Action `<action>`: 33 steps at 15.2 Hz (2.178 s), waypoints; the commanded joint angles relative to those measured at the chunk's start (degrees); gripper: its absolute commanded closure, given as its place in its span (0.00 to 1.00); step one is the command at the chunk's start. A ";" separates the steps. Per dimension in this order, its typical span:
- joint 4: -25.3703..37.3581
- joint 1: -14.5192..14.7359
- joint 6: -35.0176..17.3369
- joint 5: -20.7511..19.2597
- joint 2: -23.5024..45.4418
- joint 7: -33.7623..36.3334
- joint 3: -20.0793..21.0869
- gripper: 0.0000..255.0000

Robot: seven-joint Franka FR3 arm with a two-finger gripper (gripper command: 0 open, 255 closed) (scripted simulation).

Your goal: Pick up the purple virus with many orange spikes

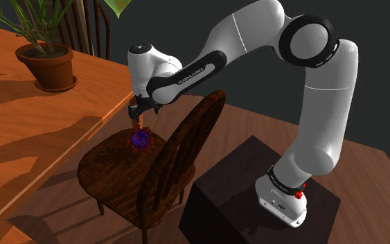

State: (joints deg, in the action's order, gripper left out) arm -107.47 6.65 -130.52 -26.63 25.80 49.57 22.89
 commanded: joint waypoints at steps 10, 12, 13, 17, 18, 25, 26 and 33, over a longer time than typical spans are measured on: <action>14.95 6.84 0.91 -5.42 16.45 5.57 -3.99 0.00; 15.13 7.08 0.07 -5.88 17.50 5.98 -4.36 0.00; 15.17 7.15 -0.18 -6.01 17.80 6.09 -4.46 0.00; 15.22 7.15 -0.18 -6.01 17.85 6.08 -4.48 1.00; 15.36 7.19 -0.10 -5.99 17.90 6.07 -4.46 1.00; 15.08 7.02 0.24 -5.79 17.28 5.89 -4.28 1.00; 14.98 6.90 0.66 -5.56 16.75 5.69 -4.09 1.00; 14.74 6.14 3.74 -3.92 13.24 4.22 -2.86 1.00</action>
State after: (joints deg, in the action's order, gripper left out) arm -92.71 12.93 -127.28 -30.81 39.64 54.05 19.83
